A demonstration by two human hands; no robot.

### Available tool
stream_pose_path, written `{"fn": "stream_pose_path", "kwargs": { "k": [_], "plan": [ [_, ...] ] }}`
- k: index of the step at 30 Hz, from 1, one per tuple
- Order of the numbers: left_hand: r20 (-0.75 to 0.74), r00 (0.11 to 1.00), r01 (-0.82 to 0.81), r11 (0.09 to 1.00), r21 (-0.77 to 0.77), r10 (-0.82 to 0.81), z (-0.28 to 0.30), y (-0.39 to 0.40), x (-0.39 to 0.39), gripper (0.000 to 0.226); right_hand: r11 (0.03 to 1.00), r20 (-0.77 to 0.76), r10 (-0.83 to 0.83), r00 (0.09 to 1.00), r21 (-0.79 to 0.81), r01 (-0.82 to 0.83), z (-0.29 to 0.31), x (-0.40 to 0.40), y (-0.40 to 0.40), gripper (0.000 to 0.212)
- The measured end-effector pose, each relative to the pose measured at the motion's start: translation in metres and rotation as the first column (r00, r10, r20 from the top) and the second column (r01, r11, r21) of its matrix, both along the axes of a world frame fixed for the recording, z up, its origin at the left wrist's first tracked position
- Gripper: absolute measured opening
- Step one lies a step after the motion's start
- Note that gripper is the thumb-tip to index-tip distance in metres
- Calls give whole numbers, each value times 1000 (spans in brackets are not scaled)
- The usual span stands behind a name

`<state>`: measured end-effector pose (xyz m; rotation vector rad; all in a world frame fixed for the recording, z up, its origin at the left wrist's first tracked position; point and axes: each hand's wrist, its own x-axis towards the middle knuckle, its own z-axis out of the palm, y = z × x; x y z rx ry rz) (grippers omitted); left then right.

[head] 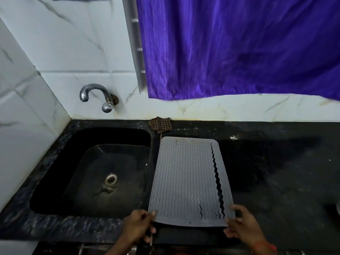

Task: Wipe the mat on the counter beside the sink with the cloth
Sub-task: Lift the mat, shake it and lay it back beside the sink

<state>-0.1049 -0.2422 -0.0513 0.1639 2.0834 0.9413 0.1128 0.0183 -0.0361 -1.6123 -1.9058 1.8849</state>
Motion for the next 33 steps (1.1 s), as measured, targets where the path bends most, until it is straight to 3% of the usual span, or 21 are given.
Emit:
{"fn": "stream_pose_path", "kwargs": {
  "k": [3,5,7,12,20,27,30,33],
  "plan": [
    [-213,950,170,951,-260,-228,-7,-6,-8,64,978,168,88,982,173,-117,-7,2,-6,31],
    [-338,883,185,903,-389,-326,-3,-6,-14,73,891,317,172,933,355,-285,-5,2,3,28],
    [-431,816,166,871,-463,-384,9,3,-22,68,828,365,167,916,453,-332,4,-2,18,25],
    [-526,717,246,873,-422,-457,26,39,-81,41,735,319,226,920,565,-376,22,-46,73,12],
    [-556,703,307,894,-326,-444,48,154,-188,13,692,268,306,914,597,-406,24,-175,144,17],
    [-575,658,316,871,-376,-487,19,225,-233,28,673,400,321,858,541,-504,-26,-242,186,46],
    [-567,626,349,843,-410,-535,1,241,-247,36,629,486,314,816,537,-562,-45,-251,196,46],
    [-596,559,357,816,-454,-576,-13,247,-254,34,560,466,261,845,640,-526,-50,-258,202,34]
  ]
}}
